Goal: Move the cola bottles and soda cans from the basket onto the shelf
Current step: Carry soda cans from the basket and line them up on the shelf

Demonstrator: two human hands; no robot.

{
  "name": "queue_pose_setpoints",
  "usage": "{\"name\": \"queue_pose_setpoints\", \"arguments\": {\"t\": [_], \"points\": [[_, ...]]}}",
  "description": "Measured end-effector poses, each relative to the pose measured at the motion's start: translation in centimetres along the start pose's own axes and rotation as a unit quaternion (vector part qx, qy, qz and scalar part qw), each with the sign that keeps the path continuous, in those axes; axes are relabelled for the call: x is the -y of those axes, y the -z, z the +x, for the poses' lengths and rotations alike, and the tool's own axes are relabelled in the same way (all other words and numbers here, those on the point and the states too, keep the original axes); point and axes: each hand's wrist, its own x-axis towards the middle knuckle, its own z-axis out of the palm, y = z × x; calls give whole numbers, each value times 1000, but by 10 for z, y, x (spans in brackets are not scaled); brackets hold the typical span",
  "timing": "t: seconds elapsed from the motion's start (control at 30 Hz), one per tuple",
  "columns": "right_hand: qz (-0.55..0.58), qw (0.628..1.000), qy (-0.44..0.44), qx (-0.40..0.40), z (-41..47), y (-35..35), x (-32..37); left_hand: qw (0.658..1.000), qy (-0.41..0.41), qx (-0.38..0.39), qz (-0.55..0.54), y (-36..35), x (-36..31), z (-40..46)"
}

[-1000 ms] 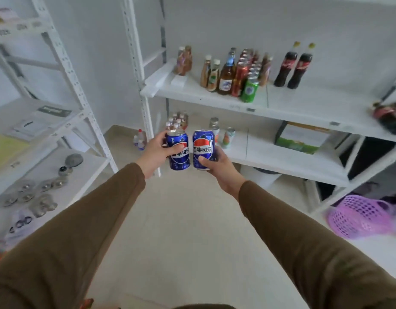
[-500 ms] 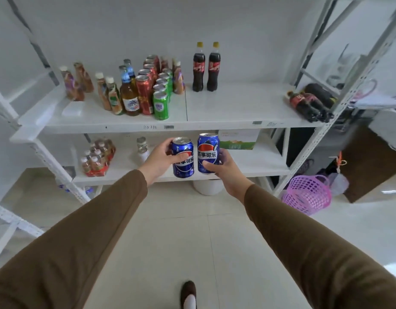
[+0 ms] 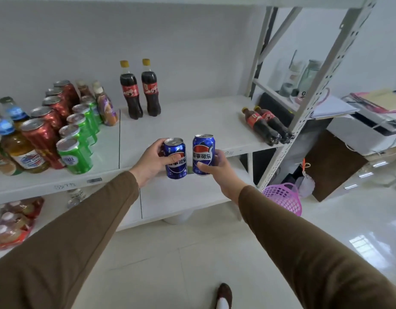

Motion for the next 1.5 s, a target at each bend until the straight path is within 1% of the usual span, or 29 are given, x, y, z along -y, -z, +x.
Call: {"name": "queue_pose_setpoints", "arguments": {"t": [0.17,0.33,0.57,0.67,0.77,1.03,1.13,1.27,1.5], "points": [[-43,999,8,18,85,42,17,999,15,-41,0,-24,0,80],[-84,995,28,41,160,63,27,997,27,-76,-1,-33,-2,140],[-124,988,52,79,258,54,35,995,35,-97,-1,-10,-3,221],[-139,984,73,81,296,45,39,995,27,-100,-1,9,4,261],[-139,984,84,74,329,39,40,994,16,-107,22,23,9,295],[-155,982,87,64,393,36,47,990,-14,-116,79,35,13,360],[-166,980,85,66,410,36,51,989,-10,-118,88,37,15,375],[-175,978,85,79,425,36,51,985,-4,-114,130,40,19,391],[-194,971,90,103,440,34,56,984,-5,-94,149,47,19,395]]}}
